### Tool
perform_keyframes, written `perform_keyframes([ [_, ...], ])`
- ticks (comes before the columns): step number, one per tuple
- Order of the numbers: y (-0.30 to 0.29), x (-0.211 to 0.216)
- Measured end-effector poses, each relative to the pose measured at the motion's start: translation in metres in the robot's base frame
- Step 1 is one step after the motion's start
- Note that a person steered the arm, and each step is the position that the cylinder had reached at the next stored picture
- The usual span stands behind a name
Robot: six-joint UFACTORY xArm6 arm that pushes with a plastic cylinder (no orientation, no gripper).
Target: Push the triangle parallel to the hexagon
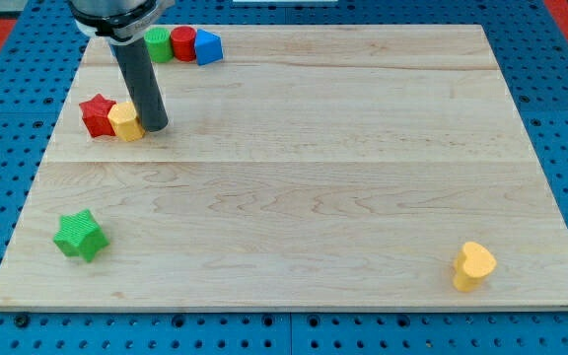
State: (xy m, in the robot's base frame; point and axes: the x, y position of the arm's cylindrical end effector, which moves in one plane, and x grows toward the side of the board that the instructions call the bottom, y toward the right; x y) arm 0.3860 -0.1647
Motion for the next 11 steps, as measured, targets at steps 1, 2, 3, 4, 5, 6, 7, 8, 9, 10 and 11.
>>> perform_keyframes([
  [1, -0.007, 0.000],
  [2, -0.008, 0.000],
  [3, 0.064, -0.029],
  [4, 0.126, -0.090],
  [5, 0.118, -0.148],
  [6, 0.083, -0.161],
  [7, 0.044, -0.136],
  [8, 0.022, -0.102],
  [9, 0.018, -0.112],
  [10, -0.013, -0.115],
  [11, -0.042, -0.104],
])
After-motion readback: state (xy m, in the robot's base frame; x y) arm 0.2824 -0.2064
